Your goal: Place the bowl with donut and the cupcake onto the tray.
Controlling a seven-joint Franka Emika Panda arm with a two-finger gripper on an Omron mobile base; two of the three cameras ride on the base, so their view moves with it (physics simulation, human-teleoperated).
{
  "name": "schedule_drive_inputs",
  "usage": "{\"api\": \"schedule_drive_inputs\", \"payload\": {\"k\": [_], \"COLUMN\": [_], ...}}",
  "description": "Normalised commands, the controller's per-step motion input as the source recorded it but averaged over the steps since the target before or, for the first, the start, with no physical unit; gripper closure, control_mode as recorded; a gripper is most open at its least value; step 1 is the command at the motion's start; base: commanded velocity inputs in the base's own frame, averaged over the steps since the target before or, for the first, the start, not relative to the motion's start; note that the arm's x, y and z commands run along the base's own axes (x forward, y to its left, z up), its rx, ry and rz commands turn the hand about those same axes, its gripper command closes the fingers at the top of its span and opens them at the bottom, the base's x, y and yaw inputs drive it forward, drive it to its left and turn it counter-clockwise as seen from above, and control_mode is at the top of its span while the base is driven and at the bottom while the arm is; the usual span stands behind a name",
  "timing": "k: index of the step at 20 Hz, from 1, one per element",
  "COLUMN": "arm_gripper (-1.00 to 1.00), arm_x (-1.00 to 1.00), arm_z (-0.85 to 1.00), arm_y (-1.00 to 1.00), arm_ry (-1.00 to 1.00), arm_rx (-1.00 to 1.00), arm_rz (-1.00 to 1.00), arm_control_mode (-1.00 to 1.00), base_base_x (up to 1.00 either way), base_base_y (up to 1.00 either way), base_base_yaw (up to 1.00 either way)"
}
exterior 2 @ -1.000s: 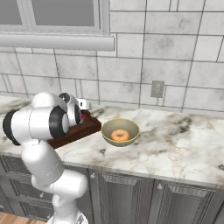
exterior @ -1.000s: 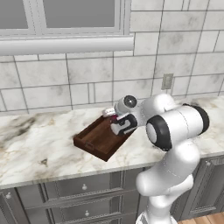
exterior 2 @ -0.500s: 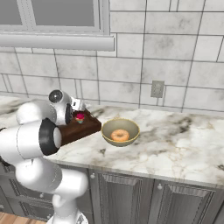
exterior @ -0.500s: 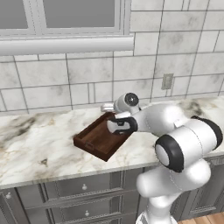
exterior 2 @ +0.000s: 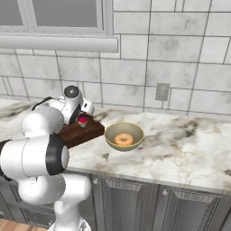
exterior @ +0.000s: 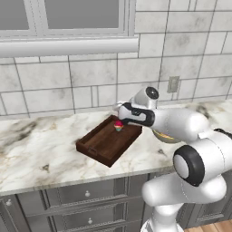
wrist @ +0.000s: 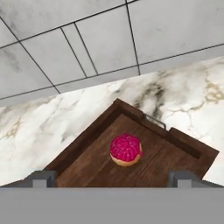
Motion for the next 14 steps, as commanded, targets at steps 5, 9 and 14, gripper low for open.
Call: {"api": "schedule_drive_inputs", "payload": {"k": [5,9,14], "arm_gripper": [-1.00,-1.00,-1.00], "arm_x": [-0.38,-0.48,-0.34], "arm_z": [0.26,0.02,0.00], "arm_y": [-0.06,-0.11,-0.34], "arm_ry": [0.02,0.00,0.00], "arm_rx": [-0.08,-0.03,-0.01], "arm_rz": [0.00,0.00,-0.01], "arm_control_mode": [-1.00,-1.00,-1.00], "base_base_x": [0.00,0.00,0.00], "base_base_y": [0.00,0.00,0.00], "base_base_yaw": [0.00,0.00,0.00]}}
